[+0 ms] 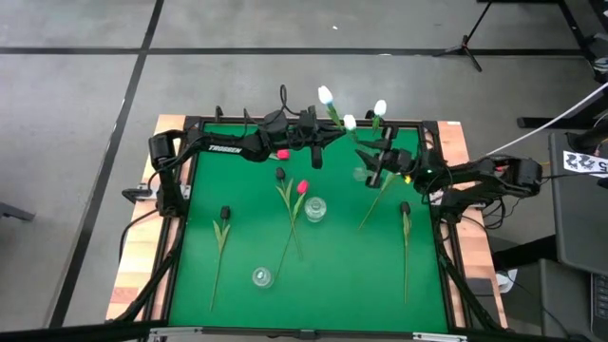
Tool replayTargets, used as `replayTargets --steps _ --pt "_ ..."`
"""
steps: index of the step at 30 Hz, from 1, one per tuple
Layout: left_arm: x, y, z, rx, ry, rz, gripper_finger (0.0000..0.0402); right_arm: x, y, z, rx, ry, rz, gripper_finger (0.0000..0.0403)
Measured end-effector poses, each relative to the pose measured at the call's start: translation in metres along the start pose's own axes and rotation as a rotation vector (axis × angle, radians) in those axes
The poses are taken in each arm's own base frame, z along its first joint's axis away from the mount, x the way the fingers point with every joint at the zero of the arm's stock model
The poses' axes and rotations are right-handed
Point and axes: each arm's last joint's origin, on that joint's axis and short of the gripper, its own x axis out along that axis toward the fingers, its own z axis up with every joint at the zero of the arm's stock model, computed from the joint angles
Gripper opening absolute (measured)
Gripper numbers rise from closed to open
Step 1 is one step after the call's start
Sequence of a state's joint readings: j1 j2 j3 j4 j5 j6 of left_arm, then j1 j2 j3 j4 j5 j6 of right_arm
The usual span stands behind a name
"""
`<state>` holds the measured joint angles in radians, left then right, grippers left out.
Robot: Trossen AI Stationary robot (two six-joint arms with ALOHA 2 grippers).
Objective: Sort flowers into vase by color
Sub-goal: Put the white tulip into the top transparent flower vase
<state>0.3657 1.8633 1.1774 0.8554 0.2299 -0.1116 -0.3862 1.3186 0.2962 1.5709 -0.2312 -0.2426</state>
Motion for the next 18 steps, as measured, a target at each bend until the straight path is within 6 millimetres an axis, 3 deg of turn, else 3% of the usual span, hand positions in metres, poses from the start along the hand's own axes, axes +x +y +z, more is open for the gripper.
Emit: replayTargets --steps 9,18 --pt "0.005 -0.021 -0.004 0.127 0.018 0.039 0.0002 -0.003 -0.006 0.033 -0.062 -0.147 0.015 0.0113" --pt "0.005 -0.028 -0.013 0.176 0.097 0.041 0.0002 -0.004 -0.006 0.033 -0.06 -0.136 0.017 0.0113"
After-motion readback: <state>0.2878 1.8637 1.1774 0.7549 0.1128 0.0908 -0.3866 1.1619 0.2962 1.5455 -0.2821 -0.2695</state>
